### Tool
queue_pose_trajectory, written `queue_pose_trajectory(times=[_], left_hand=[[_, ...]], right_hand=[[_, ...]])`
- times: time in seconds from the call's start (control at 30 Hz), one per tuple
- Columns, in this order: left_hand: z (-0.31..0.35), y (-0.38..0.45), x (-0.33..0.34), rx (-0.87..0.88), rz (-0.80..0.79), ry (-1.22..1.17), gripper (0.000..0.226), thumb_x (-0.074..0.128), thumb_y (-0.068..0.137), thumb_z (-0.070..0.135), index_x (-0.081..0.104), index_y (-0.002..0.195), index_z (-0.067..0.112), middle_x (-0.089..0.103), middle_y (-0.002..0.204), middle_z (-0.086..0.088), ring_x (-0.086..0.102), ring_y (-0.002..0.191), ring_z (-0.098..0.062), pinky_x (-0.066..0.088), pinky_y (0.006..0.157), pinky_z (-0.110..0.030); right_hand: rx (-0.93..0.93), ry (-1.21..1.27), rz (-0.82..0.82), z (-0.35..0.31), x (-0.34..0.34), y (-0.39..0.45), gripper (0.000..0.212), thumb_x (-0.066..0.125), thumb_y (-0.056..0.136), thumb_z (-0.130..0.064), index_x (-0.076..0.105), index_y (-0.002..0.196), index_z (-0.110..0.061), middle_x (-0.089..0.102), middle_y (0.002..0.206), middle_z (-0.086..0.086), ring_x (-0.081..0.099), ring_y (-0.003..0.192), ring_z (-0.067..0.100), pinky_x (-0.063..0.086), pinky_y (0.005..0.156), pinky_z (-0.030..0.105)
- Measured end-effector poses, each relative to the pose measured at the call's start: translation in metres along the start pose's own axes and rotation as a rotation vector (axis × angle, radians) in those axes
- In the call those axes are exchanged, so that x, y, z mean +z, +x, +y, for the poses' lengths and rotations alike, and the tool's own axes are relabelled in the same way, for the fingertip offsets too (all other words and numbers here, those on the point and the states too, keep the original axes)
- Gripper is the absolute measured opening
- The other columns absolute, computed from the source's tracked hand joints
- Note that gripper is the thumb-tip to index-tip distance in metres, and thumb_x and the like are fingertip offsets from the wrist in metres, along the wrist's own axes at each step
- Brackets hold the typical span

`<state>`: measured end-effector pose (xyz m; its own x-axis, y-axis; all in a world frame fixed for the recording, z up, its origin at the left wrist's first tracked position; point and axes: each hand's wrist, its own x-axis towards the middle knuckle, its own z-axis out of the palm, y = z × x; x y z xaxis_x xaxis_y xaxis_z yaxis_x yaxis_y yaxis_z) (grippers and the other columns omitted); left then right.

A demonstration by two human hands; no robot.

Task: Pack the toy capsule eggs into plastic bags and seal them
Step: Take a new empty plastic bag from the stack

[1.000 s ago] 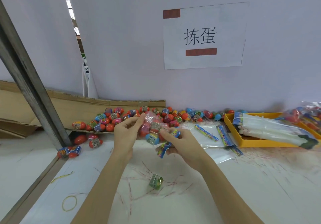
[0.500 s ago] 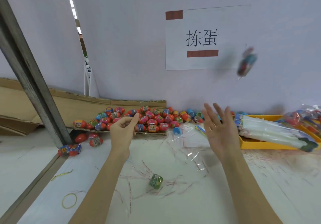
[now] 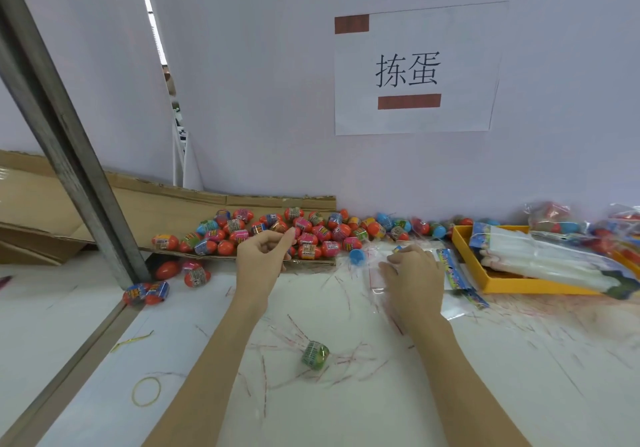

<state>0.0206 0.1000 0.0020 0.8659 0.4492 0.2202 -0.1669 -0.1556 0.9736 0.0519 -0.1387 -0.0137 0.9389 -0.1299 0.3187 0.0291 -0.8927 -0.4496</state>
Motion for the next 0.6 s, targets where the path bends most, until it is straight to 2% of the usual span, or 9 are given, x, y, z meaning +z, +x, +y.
queue_pose_trajectory(times=[0.07,0.1,0.17,0.23,0.27,0.33,0.4,0.5,0.6], left_hand=[[0.0,-0.003,0.003,0.164,-0.021,0.17,0.013,0.073,0.098,0.032,0.076,0.089,0.023,0.069,0.073,0.002,0.058,0.064,-0.012,0.049,0.061,-0.024],[0.002,-0.005,0.005,0.257,-0.073,0.252,0.003,0.072,0.098,0.029,0.075,0.098,0.027,0.071,0.082,0.005,0.061,0.073,-0.012,0.051,0.067,-0.022],[0.001,-0.009,0.01,0.386,-0.246,0.348,0.029,0.073,0.098,0.023,0.068,0.125,0.032,0.068,0.109,0.014,0.063,0.099,-0.008,0.051,0.083,-0.02],[0.002,-0.014,0.016,0.379,-0.381,0.349,0.054,0.075,0.096,0.03,0.054,0.145,0.04,0.057,0.132,0.027,0.054,0.125,-0.001,0.045,0.101,-0.019],[0.003,-0.018,0.02,0.366,-0.425,0.325,0.062,0.077,0.095,0.035,0.048,0.149,0.043,0.052,0.14,0.03,0.049,0.132,0.003,0.044,0.105,-0.019],[0.004,-0.022,0.026,0.351,-0.446,0.261,0.068,0.076,0.094,0.041,0.043,0.153,0.042,0.049,0.148,0.029,0.047,0.137,0.005,0.046,0.107,-0.021],[0.008,-0.024,0.029,0.346,-0.415,0.202,0.059,0.075,0.095,0.04,0.05,0.148,0.037,0.057,0.142,0.025,0.054,0.133,0.0,0.05,0.107,-0.028],[0.009,-0.023,0.028,0.354,-0.32,0.187,0.021,0.078,0.094,0.028,0.074,0.115,0.027,0.073,0.112,0.019,0.067,0.112,-0.006,0.056,0.101,-0.04],[0.009,-0.022,0.025,0.295,-0.28,0.108,0.006,0.081,0.092,0.023,0.077,0.096,0.023,0.077,0.095,0.01,0.072,0.095,-0.01,0.058,0.089,-0.03]], right_hand=[[-0.008,0.045,0.032,0.002,0.001,0.002,0.029,0.061,0.103,-0.035,0.077,0.12,-0.018,0.071,0.118,0.002,0.059,0.109,0.021,0.04,0.107,0.039],[-0.021,0.104,0.06,0.002,0.001,0.002,0.029,0.06,0.103,-0.034,0.077,0.121,-0.018,0.073,0.117,0.003,0.061,0.106,0.021,0.043,0.106,0.04],[-0.093,0.287,0.126,-0.002,0.0,-0.001,0.025,0.062,0.103,-0.027,0.078,0.117,-0.015,0.075,0.11,0.004,0.062,0.099,0.02,0.048,0.094,0.034],[-0.214,0.411,0.148,-0.009,-0.002,-0.006,0.019,0.064,0.102,-0.022,0.08,0.108,-0.014,0.075,0.099,0.002,0.061,0.091,0.018,0.045,0.082,0.026],[-0.269,0.44,0.128,-0.012,-0.003,-0.007,0.018,0.064,0.102,-0.021,0.08,0.105,-0.014,0.074,0.096,-0.001,0.06,0.089,0.017,0.045,0.081,0.027],[-0.355,0.461,0.07,-0.019,-0.002,-0.011,0.015,0.065,0.101,-0.019,0.08,0.1,-0.013,0.072,0.093,-0.005,0.059,0.088,0.017,0.049,0.085,0.04],[-0.402,0.45,-0.004,-0.025,-0.001,-0.014,0.014,0.066,0.101,-0.016,0.08,0.102,-0.013,0.073,0.096,-0.002,0.061,0.093,0.021,0.047,0.09,0.048],[-0.422,0.47,-0.105,-0.03,0.0,-0.017,0.014,0.068,0.1,-0.023,0.08,0.107,-0.02,0.075,0.099,-0.002,0.062,0.094,0.021,0.048,0.09,0.042],[-0.36,0.528,-0.161,-0.028,0.001,-0.018,0.016,0.064,0.102,-0.027,0.078,0.099,-0.02,0.068,0.086,-0.007,0.06,0.08,0.016,0.048,0.074,0.031]])
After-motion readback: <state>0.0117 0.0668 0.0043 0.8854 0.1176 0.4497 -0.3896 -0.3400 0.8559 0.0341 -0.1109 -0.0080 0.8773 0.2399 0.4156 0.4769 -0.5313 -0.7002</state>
